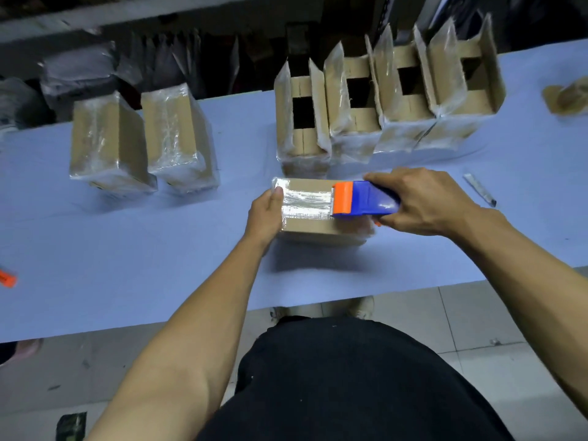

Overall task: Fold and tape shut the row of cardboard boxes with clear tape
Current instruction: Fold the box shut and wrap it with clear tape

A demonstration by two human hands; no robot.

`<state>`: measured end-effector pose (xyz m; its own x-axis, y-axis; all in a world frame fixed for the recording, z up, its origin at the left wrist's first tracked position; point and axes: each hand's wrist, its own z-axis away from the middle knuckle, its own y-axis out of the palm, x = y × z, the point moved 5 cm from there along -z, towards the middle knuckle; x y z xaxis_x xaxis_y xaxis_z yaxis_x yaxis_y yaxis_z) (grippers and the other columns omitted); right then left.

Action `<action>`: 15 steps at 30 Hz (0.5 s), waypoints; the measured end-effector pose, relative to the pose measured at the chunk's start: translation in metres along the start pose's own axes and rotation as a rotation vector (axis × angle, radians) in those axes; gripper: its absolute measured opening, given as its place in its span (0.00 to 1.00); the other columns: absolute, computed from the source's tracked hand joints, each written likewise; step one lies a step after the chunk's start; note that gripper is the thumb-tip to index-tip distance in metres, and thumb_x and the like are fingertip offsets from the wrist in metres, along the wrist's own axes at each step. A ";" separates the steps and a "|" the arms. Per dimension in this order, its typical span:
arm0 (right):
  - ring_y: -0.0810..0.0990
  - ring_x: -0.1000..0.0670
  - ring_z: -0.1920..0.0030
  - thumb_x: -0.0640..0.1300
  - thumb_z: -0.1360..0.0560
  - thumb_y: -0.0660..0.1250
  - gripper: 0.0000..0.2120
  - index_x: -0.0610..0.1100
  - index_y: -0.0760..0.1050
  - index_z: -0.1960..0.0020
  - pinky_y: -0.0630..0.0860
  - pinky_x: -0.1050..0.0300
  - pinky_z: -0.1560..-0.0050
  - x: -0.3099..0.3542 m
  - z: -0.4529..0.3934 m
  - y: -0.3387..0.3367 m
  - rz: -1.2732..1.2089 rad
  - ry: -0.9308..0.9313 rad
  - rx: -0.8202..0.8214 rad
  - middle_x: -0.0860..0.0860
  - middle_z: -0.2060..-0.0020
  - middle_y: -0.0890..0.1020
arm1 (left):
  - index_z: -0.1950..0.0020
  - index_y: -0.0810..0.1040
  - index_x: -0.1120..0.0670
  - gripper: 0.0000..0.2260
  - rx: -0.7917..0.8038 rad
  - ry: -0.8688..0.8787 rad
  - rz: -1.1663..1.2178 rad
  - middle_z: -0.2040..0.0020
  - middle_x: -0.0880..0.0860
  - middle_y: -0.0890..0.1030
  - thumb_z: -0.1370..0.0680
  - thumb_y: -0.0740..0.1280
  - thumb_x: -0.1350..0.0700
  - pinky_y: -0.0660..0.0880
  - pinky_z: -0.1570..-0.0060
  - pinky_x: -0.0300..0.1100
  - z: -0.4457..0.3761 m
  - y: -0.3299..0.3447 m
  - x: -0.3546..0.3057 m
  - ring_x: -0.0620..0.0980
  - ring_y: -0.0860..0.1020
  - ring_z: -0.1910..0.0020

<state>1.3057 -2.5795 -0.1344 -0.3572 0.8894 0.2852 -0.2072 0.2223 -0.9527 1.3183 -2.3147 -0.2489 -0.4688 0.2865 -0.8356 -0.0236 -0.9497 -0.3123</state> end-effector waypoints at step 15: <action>0.78 0.46 0.50 0.57 0.31 0.73 0.30 0.59 0.68 0.31 0.65 0.57 0.59 -0.058 0.027 0.029 -0.188 0.078 -0.031 0.54 0.50 0.79 | 0.18 0.56 0.57 0.25 -0.126 0.357 -0.879 0.16 0.55 0.50 0.13 0.55 0.50 0.47 0.20 0.55 0.027 0.052 -0.049 0.54 0.46 0.17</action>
<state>1.2955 -2.6351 -0.1756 -0.2430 0.8591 0.4505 -0.2351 0.3984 -0.8866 1.3164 -2.3817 -0.2123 -0.0313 0.9321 -0.3610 -0.1339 -0.3618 -0.9226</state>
